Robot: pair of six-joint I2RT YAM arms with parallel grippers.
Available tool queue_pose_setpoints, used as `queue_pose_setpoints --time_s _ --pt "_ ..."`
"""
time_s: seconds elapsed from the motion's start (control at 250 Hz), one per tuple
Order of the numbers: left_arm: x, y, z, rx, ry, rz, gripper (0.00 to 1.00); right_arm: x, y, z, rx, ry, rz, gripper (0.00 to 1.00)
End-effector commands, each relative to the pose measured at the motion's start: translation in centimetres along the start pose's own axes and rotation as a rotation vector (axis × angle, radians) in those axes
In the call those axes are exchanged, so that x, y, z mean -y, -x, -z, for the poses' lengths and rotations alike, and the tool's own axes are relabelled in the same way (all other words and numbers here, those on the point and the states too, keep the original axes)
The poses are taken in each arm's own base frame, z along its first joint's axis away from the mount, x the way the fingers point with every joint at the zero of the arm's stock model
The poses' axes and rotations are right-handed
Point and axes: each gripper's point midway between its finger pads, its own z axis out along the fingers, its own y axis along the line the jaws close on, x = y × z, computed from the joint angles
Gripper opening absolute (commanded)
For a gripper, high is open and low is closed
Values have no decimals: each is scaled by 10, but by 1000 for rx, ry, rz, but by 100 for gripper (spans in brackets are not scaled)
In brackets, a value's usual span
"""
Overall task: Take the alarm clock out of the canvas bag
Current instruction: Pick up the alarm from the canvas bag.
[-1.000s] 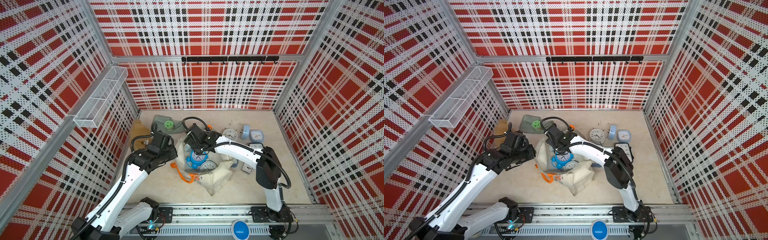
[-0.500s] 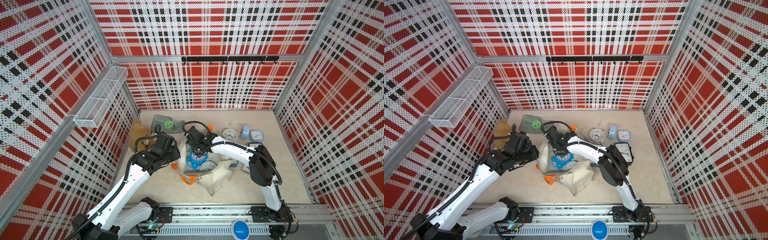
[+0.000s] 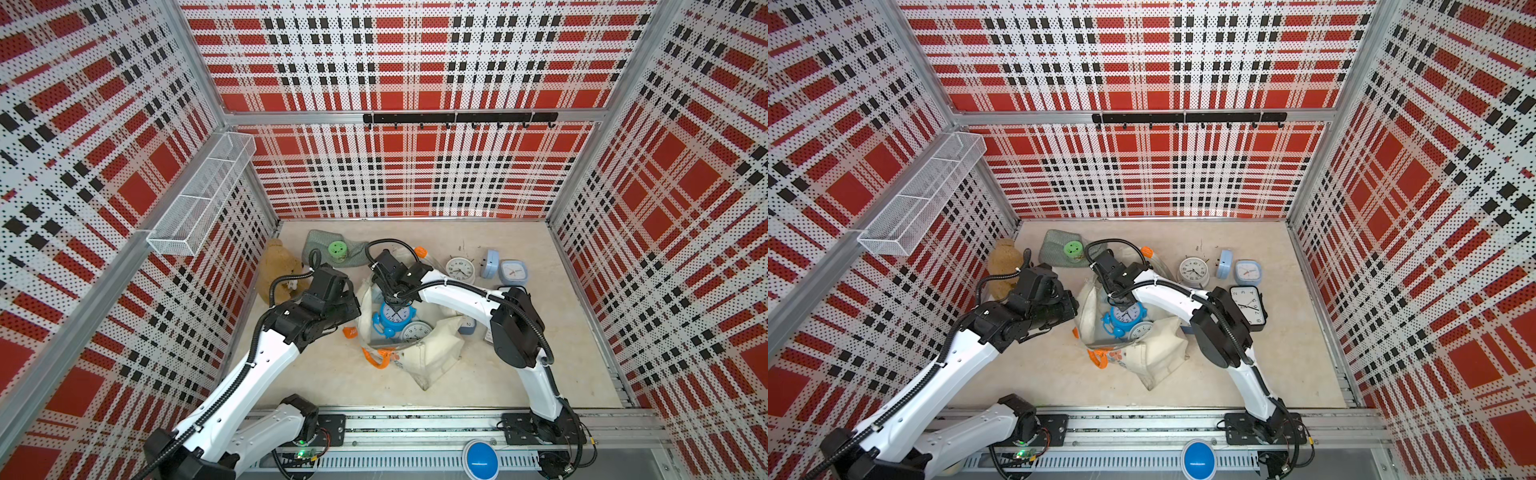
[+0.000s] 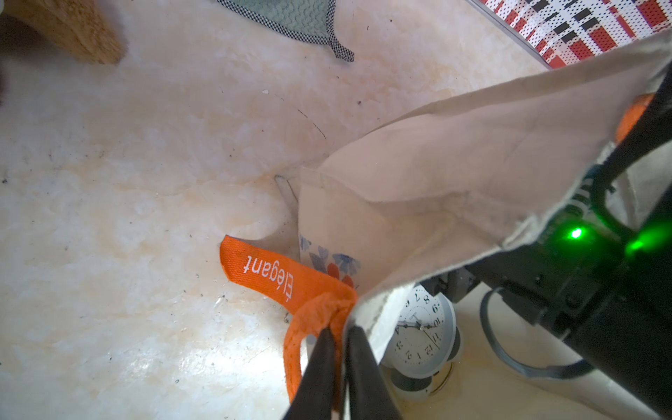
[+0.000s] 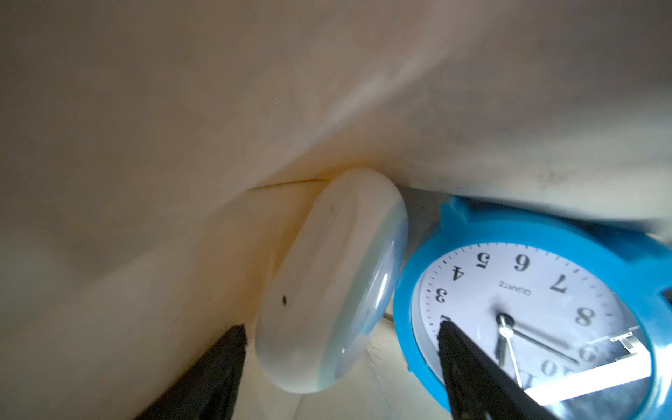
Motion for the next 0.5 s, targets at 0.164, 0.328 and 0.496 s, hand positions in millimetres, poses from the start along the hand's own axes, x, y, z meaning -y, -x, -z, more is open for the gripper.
queue_pose_setpoints --time_s 0.164,0.328,0.496 --pt "-12 -3 3 -1 26 6 13 7 3 -25 6 -20 -44 82" --pt "-15 -2 4 2 29 9 13 15 5 -23 4 -32 -33 70" --pt "-15 -1 3 -1 32 11 13 18 10 -14 14 -31 -10 59"
